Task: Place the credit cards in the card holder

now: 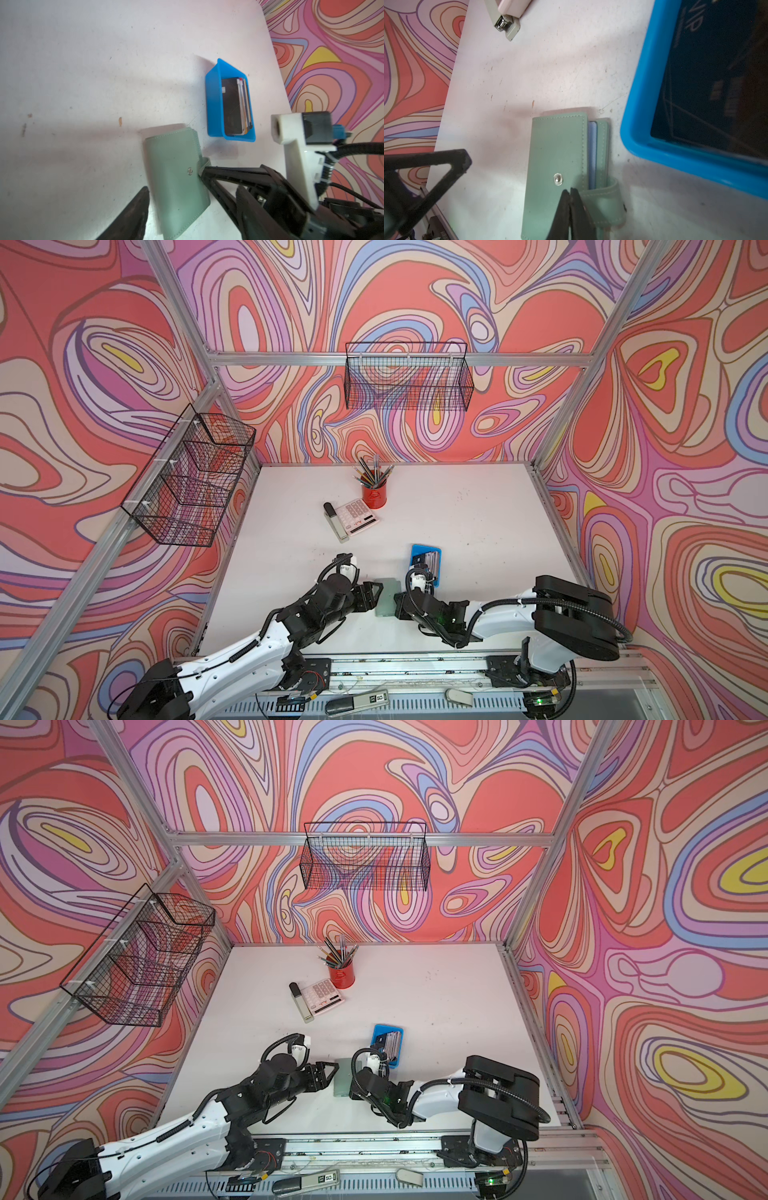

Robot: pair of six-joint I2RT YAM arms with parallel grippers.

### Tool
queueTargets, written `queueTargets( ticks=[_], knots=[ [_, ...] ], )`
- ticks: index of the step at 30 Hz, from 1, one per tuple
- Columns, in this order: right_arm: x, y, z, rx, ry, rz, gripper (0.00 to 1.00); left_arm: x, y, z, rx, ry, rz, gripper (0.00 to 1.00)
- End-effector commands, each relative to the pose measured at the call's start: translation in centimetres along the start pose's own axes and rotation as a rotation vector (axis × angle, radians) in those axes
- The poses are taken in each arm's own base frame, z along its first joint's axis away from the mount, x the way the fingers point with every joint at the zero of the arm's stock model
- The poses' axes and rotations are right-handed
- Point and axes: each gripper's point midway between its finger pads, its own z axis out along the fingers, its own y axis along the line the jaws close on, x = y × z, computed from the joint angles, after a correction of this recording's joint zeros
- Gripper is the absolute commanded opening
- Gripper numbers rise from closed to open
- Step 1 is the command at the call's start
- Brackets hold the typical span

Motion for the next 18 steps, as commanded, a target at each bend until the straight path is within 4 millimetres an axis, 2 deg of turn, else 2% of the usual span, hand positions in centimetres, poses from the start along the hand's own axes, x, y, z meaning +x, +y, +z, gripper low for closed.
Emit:
queueTargets(
  ticks=[1, 7, 18],
  knots=[
    [-0.8, 0.7, -0.5, -0.003, -0.014, 0.002, 0.00, 1.5, 1.4, 0.5, -0.035, 0.053, 0.010, 0.64],
    [-1.5, 1.0, -1.0, 0.003, -0.034, -0.006, 0.00, 2.3, 3.3, 1.6, -0.111, 0.072, 0.000, 0.59],
    [-2.6, 1.9, -1.1, 0.004, -0.069, -0.017, 0.00, 2.9, 4.2, 2.7, -0.176, 0.117, 0.008, 0.56]
  ],
)
